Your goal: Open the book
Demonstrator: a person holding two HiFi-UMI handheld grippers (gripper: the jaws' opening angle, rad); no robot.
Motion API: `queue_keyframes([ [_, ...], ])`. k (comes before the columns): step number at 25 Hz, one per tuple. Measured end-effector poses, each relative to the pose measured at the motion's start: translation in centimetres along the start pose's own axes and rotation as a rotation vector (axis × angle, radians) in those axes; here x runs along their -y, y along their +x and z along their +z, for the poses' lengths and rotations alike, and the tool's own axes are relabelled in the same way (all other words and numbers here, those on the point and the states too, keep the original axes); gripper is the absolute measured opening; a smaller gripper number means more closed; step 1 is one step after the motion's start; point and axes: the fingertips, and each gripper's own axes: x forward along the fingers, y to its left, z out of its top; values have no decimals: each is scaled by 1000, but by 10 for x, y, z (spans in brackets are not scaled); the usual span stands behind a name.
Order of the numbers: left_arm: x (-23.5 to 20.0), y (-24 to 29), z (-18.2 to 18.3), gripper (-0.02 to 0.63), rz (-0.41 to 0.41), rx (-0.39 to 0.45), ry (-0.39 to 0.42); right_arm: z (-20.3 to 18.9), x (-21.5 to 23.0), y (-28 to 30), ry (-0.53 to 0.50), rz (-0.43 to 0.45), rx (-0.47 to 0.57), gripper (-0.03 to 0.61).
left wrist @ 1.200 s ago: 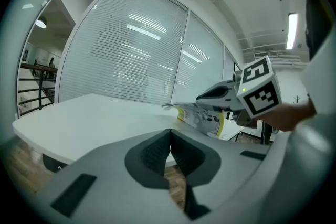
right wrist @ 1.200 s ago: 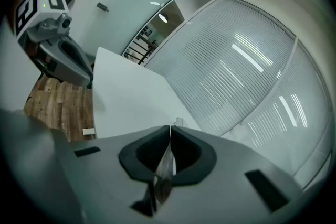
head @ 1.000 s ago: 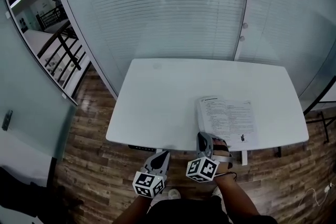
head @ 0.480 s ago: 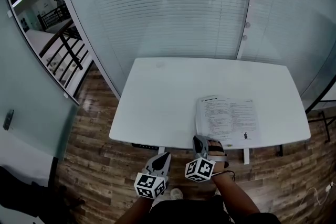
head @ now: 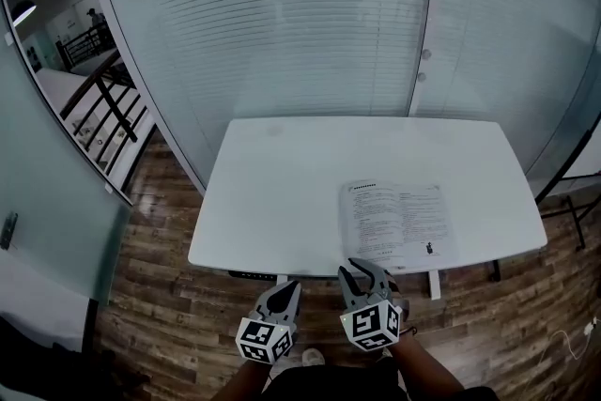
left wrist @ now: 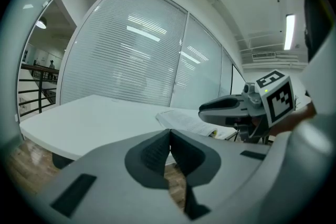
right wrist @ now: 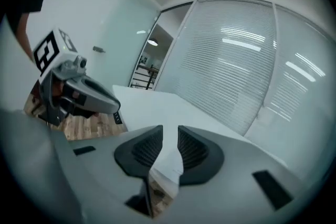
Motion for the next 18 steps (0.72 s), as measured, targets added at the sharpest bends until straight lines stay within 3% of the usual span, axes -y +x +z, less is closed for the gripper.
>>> queue_keyframes([
  [5,13,10,8,15,-54,2,26,10,38,-38,48,-139,42,7],
  [8,23,18,16,15,-83,16,49,3,58,-52,111,-200,58,6],
  [13,38,34,22,15,-123,28,70,-20,85,-78,324,-267,112,5],
  [18,46,37,24,15,-131,20,91,-37,94,-98,376,-320,125,3],
])
